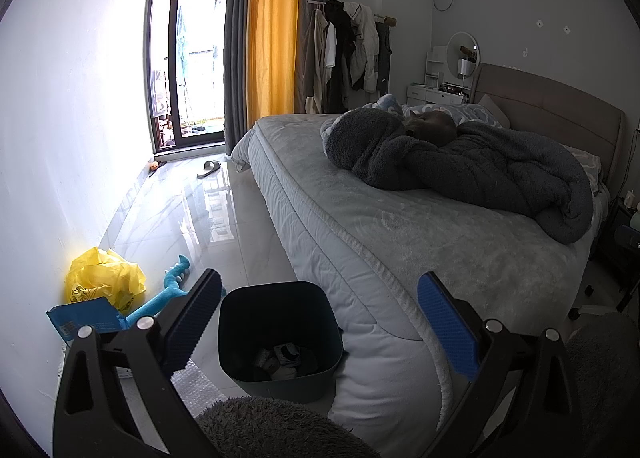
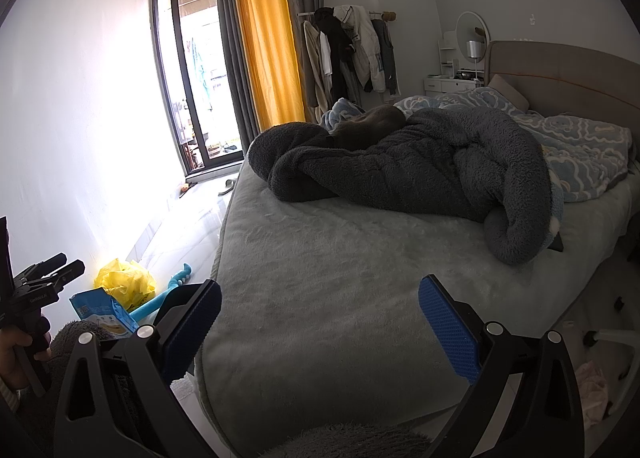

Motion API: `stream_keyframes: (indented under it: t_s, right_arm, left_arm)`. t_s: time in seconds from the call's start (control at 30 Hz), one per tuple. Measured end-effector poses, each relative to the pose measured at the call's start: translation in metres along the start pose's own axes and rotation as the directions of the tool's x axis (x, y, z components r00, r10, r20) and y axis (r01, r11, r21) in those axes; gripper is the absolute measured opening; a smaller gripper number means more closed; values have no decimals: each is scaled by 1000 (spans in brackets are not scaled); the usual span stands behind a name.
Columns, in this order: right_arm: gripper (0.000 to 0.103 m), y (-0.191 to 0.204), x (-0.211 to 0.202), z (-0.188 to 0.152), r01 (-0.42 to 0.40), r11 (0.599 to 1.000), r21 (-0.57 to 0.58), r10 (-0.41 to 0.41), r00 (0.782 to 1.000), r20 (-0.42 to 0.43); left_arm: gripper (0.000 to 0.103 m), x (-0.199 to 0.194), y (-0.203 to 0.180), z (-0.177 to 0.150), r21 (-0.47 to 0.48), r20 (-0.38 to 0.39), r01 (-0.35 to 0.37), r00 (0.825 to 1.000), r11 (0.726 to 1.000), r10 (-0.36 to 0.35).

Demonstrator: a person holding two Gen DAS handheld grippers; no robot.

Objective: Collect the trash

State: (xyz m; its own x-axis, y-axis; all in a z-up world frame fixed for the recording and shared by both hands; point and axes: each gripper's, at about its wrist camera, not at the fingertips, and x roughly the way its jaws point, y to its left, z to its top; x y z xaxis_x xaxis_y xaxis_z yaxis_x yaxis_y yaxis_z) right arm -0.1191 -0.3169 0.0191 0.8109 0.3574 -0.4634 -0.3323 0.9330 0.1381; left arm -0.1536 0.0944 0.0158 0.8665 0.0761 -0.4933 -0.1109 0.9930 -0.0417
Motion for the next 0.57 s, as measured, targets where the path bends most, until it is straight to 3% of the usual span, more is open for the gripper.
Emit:
stream_keyframes:
  t_s: [0.57]
  right_arm:
    - [100, 0, 0, 0, 0, 1000, 0, 0, 1000, 0]
  left_arm:
    - [100, 0, 2, -1, 1, -4, -3, 1000, 1000, 3]
